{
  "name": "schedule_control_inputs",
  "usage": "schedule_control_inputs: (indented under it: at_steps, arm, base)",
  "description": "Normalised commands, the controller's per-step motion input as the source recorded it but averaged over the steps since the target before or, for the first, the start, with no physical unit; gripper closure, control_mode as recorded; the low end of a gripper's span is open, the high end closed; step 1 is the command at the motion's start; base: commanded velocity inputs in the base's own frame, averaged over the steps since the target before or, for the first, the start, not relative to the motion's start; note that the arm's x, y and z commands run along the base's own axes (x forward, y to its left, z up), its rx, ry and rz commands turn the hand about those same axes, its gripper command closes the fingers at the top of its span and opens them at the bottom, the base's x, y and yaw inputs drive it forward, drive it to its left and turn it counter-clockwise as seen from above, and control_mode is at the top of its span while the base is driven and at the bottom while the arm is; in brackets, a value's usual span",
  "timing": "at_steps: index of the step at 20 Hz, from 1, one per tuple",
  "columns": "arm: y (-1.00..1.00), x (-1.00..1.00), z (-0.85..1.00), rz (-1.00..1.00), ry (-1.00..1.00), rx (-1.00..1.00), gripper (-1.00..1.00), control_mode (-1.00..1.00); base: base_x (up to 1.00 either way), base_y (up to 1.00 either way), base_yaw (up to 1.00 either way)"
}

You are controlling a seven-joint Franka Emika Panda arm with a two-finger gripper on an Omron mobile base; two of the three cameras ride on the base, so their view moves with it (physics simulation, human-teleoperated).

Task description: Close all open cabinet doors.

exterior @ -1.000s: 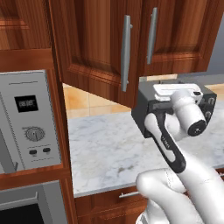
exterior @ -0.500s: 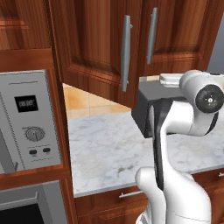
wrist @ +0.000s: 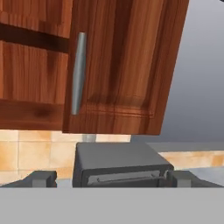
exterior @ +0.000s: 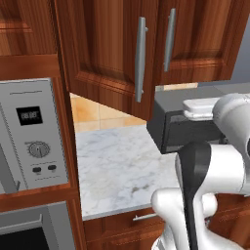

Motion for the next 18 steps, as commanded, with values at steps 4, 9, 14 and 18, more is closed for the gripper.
schedule_control_inputs:
  at_steps: [4, 9, 14, 18]
  arm:
    - [0.95, -0.98, 0.00, 0.07, -0.04, -0.13, -1.00, -1.00]
    - [0.94, -0.71, 0.00, 0.00, -0.04, -0.11, -1.00, -1.00]
    - [0.66, -0.33, -0.13, 0.00, -0.11, -0.03, -1.00, -1.00]
    - [0.14, 0.48, -0.20, 0.00, -0.14, 0.01, -1.00, -1.00]
  base:
    - [0.00, 0.00, 0.00]
    - [0.00, 0.00, 0.00]
    - [0.00, 0.00, 0.00]
    - [0.00, 0.00, 0.00]
